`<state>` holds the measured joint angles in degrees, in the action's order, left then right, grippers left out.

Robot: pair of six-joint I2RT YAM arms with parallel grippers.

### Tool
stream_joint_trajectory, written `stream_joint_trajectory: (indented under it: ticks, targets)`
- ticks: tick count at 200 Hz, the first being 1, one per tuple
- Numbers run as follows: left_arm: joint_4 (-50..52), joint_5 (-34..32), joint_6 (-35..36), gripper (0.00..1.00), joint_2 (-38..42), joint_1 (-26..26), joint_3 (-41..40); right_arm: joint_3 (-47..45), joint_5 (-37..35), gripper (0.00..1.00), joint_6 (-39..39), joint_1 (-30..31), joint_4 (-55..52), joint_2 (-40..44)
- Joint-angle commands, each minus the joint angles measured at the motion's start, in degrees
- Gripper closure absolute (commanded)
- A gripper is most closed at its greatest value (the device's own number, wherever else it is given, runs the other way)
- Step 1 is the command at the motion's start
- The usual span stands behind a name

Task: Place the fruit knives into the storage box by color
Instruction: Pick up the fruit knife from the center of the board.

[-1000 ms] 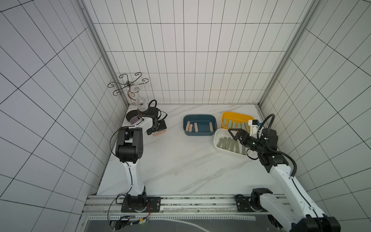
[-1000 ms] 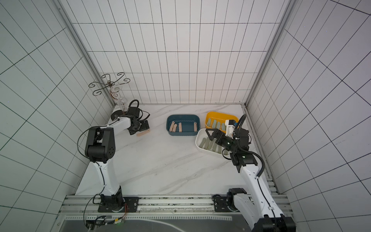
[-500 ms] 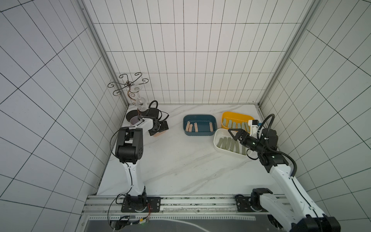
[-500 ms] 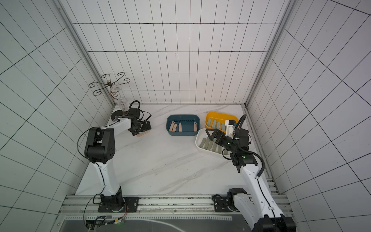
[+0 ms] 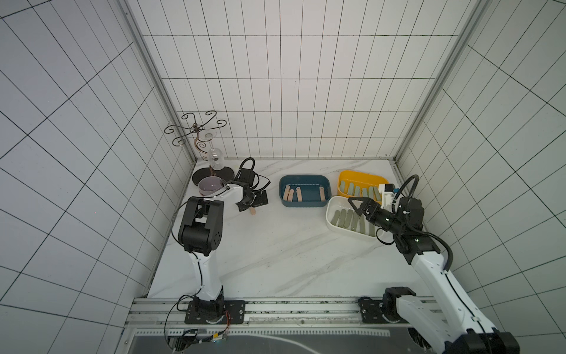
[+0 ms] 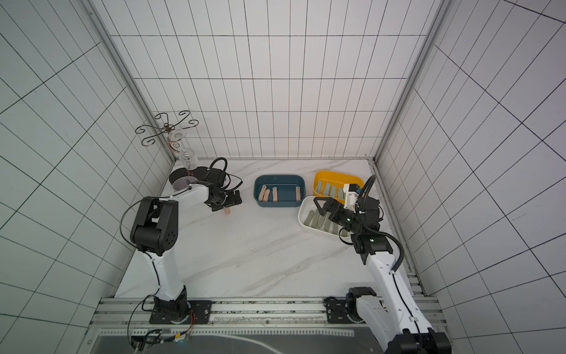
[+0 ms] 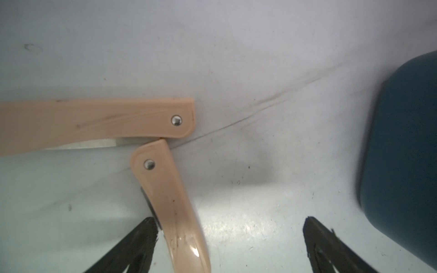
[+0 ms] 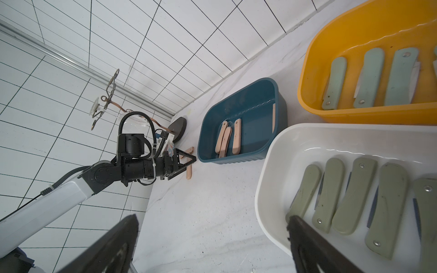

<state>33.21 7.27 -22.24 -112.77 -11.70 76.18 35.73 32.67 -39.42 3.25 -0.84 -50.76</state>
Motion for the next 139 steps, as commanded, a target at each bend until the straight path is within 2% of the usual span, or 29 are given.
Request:
stream_joint_trajectory:
  ticks: [1, 31, 52, 101, 139]
  targets:
    - [4.77, -6.27, -0.17, 0.05, 0.42, -1.10, 0.98, -2.44, 0.36, 0.00, -0.26, -0.61, 0.89, 0.53]
    - [7.70, -14.35, -1.95, 0.09, -0.93, -2.48, 2.65, -2.16, 0.74, 0.00, -0.46, -0.60, 1.35, -0.11]
    - [7.70, -17.49, -3.98, 0.18, -1.61, -2.50, 2.93, -2.24, 0.90, 0.00, -0.57, -0.61, 1.67, -0.21]
    - [7.06, -17.77, -5.96, 0.42, -3.69, -2.75, 4.15, -2.50, 1.02, 0.00, -0.39, -0.69, 1.76, -0.04]
    - [6.78, -18.03, -6.89, 0.47, -4.09, -3.80, 3.98, -2.41, 1.06, 0.00, -0.02, -0.69, 1.81, -0.13]
